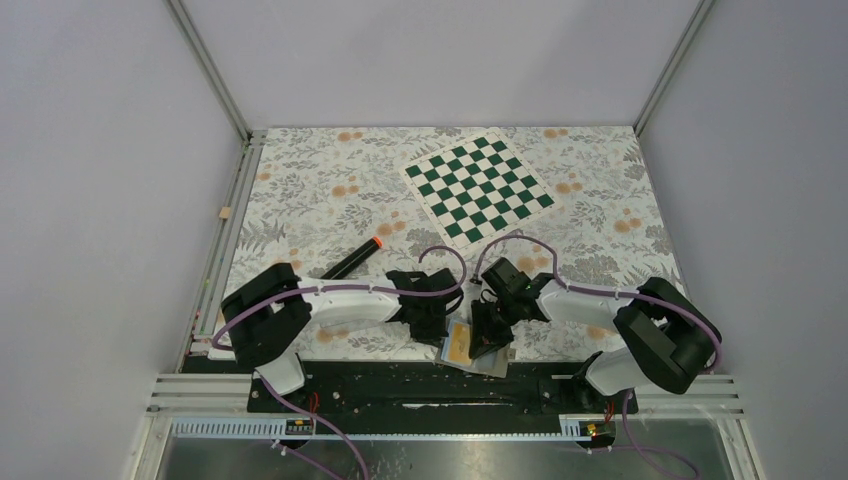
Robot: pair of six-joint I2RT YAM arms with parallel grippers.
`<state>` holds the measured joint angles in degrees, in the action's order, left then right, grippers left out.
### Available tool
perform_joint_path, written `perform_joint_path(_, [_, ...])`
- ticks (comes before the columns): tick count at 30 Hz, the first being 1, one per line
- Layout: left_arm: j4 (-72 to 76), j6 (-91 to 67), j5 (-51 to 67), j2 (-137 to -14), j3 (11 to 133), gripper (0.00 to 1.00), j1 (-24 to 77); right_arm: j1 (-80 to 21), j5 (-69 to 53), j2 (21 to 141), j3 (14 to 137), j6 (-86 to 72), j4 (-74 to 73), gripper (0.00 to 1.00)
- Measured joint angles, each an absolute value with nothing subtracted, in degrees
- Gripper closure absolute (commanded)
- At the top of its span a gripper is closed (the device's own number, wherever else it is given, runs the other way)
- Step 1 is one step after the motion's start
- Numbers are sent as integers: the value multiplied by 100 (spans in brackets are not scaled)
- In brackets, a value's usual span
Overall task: Put the credit cards into the card holder
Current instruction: Insert the credit card into the card holder.
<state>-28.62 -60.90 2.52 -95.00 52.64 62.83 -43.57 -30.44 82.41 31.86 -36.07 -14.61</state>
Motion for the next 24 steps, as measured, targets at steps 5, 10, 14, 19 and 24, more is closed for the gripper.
perform_joint_path(5, [-3205,-6029,-64,-9500,5395,100,6381,-4397,-2919,8145,3188,-3634,-1356,74])
perform_joint_path(10, [-3409,-5999,-215,-9500,5452,95,6416,-4399,-2808,8128,3286,-3629,-1282,65])
perform_joint_path(14, [-3590,-5957,-377,-9454,5465,73,6453,-4399,-2569,7992,3387,-3581,-1433,64])
perform_joint_path(19, [-3852,-5846,-585,-9150,5470,57,6510,-4401,-2239,7780,3463,-3494,-1852,65])
perform_joint_path(24, [-3929,-5850,-701,-8713,5472,57,6543,-4407,-1885,7686,3468,-3406,-2272,74])
